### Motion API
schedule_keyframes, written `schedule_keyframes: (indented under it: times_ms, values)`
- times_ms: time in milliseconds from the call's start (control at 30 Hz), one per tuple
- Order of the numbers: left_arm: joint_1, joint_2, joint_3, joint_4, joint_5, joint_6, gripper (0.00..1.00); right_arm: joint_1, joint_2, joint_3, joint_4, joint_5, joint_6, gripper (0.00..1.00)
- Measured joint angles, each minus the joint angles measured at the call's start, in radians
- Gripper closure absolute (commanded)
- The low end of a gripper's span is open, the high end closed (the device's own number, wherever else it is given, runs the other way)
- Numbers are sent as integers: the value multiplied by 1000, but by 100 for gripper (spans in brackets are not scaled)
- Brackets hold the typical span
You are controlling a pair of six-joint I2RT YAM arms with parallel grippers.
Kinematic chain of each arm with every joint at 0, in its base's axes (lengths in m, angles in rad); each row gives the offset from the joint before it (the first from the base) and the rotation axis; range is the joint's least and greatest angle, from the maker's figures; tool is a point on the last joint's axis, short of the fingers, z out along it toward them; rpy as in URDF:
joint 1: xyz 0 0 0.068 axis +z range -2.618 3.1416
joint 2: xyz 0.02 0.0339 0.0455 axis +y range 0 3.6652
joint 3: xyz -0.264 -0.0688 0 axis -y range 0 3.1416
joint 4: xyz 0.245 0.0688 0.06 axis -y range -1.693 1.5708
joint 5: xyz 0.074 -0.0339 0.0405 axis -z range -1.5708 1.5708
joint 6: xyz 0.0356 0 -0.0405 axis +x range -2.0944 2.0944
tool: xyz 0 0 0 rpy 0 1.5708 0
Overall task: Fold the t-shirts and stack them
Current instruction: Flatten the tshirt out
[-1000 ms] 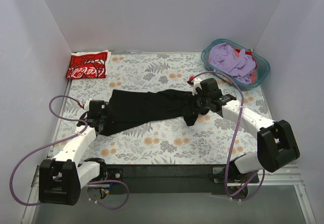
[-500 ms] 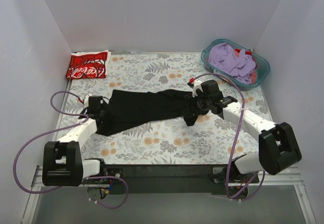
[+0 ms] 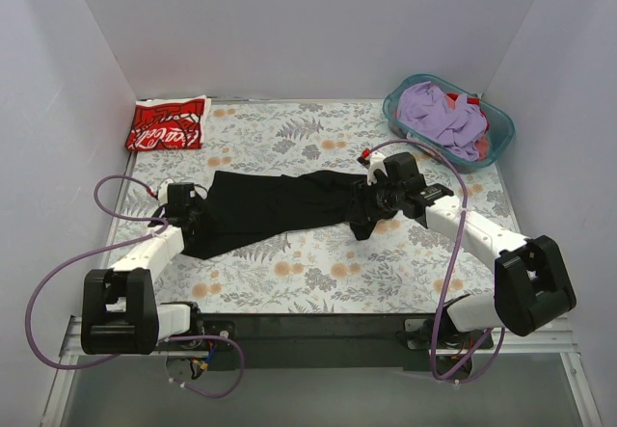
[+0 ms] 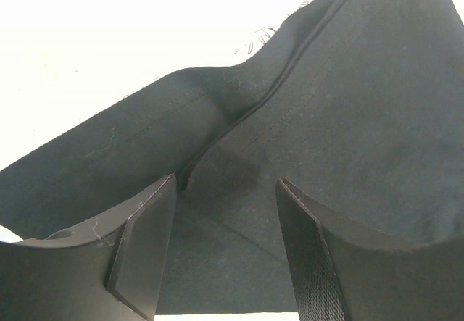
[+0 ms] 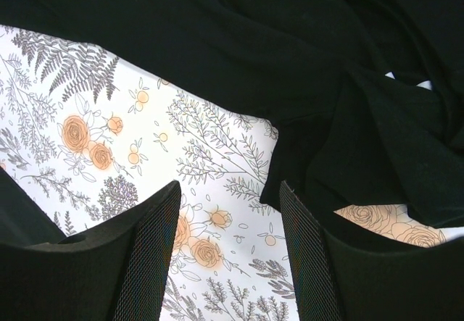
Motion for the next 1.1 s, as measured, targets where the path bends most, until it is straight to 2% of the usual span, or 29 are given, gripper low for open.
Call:
schedule_keyframes:
  times_ms: [567,667,767,933,1100]
  values:
    - [0,34,0,3,-9,-18,50,0,-31,-22,3,0,6,37]
    - [0,38,0,5,-14,-22,56,0,-36,-28,3,0,6,37]
    - [0,43,0,6,-18,-22,67,0,-38,-32,2,1,6,37]
    - [0,42,0,6,-19,-14,72,0,-54,-33,3,1,6,37]
    - [0,18,0,16,-16,-10,82,0,-63,-33,3,1,7,37]
